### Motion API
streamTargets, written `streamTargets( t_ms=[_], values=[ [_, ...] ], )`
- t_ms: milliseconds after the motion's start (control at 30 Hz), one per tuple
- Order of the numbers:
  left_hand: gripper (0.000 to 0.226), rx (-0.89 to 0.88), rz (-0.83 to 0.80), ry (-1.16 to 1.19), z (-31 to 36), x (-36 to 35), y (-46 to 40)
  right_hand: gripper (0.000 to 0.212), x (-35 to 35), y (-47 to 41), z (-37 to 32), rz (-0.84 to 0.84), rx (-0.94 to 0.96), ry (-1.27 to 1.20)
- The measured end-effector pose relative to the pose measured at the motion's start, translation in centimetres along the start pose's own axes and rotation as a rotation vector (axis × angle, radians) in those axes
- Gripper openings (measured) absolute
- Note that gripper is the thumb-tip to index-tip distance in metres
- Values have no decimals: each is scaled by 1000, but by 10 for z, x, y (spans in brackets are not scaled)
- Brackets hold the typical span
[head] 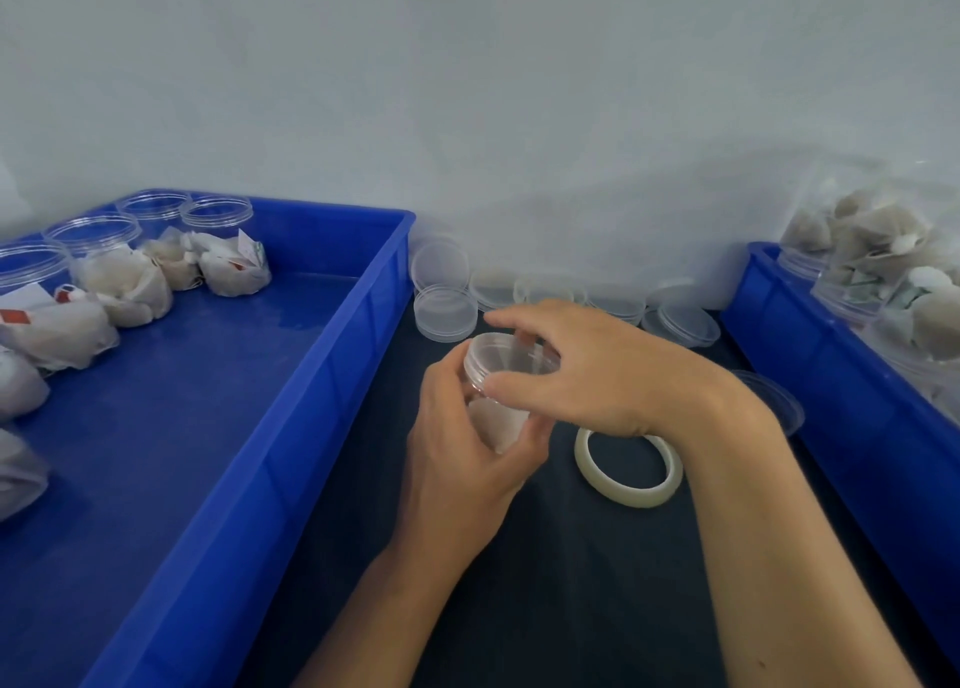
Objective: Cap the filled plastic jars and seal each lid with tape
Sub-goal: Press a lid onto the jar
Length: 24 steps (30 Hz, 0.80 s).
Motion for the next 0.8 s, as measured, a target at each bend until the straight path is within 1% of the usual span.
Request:
streamTargets(
  t_ms=[67,133,167,200,267,300,333,433,467,567,667,733,800],
  values=[
    [65,-8,-12,-19,1,-2,0,74,-5,-3,-2,90,-64,39],
    [65,-9,-29,-24,2,-2,1,75,-8,-5,-3,169,-124,107],
    [67,-13,-37,-24,2,-3,0,79,-9,-7,-2,172,-130,126],
    [68,-14,-38,-27,2,-3,1,83,-8,-8,2,137,-119,94],
    [69,-8,-21,-27,1,-3,0,90,-6,-5,4,4,-66,-47],
    [70,-6,-9,-22,0,-2,0,92,-3,-2,3,-45,-42,-72],
    [71,-3,-3,-14,0,-2,0,91,-1,-1,2,-53,-25,-57],
    [73,9,-31,10,1,-1,0,73,-2,-3,-1,64,-18,37],
    [74,8,-47,17,2,-2,0,71,-2,-4,-1,94,-29,61],
    [72,6,-66,40,3,-2,-1,73,-3,-6,0,156,-43,94],
    [75,18,-51,36,3,-5,1,69,-4,-7,0,226,-27,125],
    [75,26,-33,28,1,-6,1,74,-5,-8,0,252,-15,153],
    [79,22,-16,15,0,-7,1,79,-6,-6,0,245,-10,128]
  ],
)
Point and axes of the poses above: each hand's wrist, its own y-axis away from the middle knuckle, its own x-axis out of the back of the hand, z = x × y, the point moved 2 cm from there along -y, towards the middle knuckle, and after that the axes turned 4 degrees about x, right-handed, at the moved point
